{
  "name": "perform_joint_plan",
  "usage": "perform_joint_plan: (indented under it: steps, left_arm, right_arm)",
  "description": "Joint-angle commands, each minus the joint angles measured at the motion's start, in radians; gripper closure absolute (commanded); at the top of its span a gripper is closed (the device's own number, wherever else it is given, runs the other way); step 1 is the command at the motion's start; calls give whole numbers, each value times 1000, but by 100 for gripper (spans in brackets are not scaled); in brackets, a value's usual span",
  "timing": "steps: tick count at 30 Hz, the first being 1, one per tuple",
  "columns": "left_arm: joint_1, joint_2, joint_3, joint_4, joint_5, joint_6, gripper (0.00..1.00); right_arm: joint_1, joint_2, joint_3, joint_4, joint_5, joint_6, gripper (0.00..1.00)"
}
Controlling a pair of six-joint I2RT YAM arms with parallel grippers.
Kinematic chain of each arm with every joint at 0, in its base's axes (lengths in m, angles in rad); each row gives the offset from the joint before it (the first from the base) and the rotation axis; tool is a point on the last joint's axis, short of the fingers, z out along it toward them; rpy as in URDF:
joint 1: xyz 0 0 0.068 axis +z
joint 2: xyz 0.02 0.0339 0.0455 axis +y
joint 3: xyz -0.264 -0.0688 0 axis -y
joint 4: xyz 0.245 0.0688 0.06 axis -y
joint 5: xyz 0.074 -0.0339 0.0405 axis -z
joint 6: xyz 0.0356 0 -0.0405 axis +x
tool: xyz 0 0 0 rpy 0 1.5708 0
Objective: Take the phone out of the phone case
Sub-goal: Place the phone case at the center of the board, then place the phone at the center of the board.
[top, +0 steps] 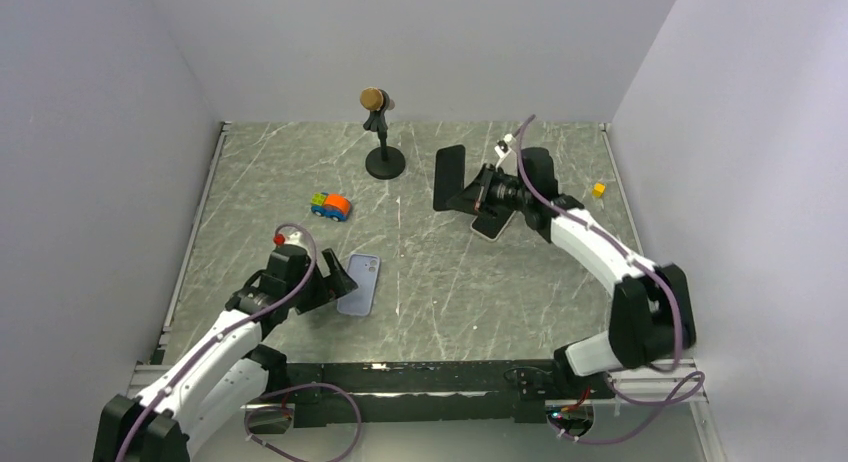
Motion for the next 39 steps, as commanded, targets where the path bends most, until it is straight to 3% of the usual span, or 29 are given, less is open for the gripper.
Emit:
perform_joint_plan:
  steps: [1, 9, 19, 22, 26, 30, 32, 34, 39]
  left_arm:
    - [2, -107, 90, -99, -75, -10, 1]
    - [0, -236, 180, -66, 18, 47, 0]
    - [-4, -243, 253, 11, 100, 67, 0]
    - [-4, -240, 319, -24, 92, 86, 1]
    - [-4, -272, 377, -62, 48, 124, 1]
    - [-4, -290, 416, -94, 10, 158, 1]
    - [-4, -290, 426, -100, 1, 168, 1]
    - [-4, -287, 426, -95, -2, 173, 1]
    - [-4, -257, 415, -56, 24, 173, 1]
  right_arm:
    - [-66, 174, 198, -81, -9, -146, 100]
    - [-161, 681, 611, -127, -125, -161, 100]
    - [-181, 1120, 1093, -275, -111, -193, 99]
    - [-185, 1188, 1182, -312, -99, -207, 80]
    - [-193, 1247, 1265, -363, -62, -215, 71]
    - [-194, 1254, 1317, -451, 13, -244, 52]
    - [-192, 1219, 1303, -506, 82, -274, 34]
    - [-187, 1159, 1273, -582, 183, -323, 3]
    - [-158, 896, 1082, -700, 490, -428, 0]
